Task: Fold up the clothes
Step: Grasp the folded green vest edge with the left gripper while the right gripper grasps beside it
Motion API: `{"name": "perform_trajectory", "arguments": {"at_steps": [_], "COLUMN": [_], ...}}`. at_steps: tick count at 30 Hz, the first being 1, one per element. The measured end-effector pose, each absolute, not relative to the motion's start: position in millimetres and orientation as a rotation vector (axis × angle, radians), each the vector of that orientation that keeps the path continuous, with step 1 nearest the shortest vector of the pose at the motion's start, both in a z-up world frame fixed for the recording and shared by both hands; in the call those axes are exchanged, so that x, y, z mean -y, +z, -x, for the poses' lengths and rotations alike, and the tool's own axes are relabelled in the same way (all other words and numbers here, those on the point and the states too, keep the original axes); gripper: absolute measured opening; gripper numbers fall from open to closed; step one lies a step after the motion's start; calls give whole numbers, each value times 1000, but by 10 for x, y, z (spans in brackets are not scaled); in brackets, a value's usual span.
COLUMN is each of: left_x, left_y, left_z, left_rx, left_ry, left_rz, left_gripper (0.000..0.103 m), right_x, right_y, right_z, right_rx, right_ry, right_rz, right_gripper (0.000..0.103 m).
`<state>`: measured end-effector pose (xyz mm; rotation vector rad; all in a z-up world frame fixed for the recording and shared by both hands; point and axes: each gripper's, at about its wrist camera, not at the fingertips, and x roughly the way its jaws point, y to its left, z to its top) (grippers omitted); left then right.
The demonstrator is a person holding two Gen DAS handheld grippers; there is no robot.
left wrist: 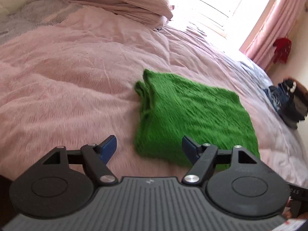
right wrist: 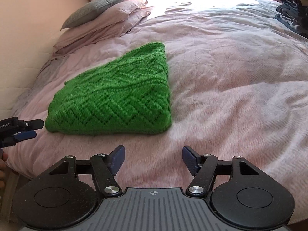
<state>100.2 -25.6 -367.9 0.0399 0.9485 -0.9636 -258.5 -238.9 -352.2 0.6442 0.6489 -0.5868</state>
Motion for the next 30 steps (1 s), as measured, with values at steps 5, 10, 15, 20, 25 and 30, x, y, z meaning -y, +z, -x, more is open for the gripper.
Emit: {"name": "perform_trajectory", "arguments": {"at_steps": [5, 10, 15, 20, 25, 30], "left_x": [473, 679, 861, 1043, 1107, 1158], "left_y": [-3882, -4038, -4156, -4266, -4299, -4312], "left_z": [-1487, -1731, -1811, -1805, -1815, -1822], "left_rx": [-1081, -1171, -1233, -1265, -1265, -1252], "left_ry": [-1032, -1106, -1179, -1229, -1240, -1244], "left_rz": [86, 168, 207, 193, 199, 181], "left_gripper": [79, 81, 81, 75, 69, 63], "right_x": [2890, 3302, 3577, 3784, 3892, 3851], "right_y": [-3552, -3735, -3909, -4029, -4134, -4173], "right_z": [2488, 2366, 2251, 2180, 2102, 1917], "right_rx": [-528, -474, -449, -442, -435, -444], "right_ry": [-547, -503, -436, -342, -252, -197], "right_rz": [-813, -968, -1061, -1115, -1183, -1156], "right_gripper": [63, 63, 63, 63, 63, 63]}}
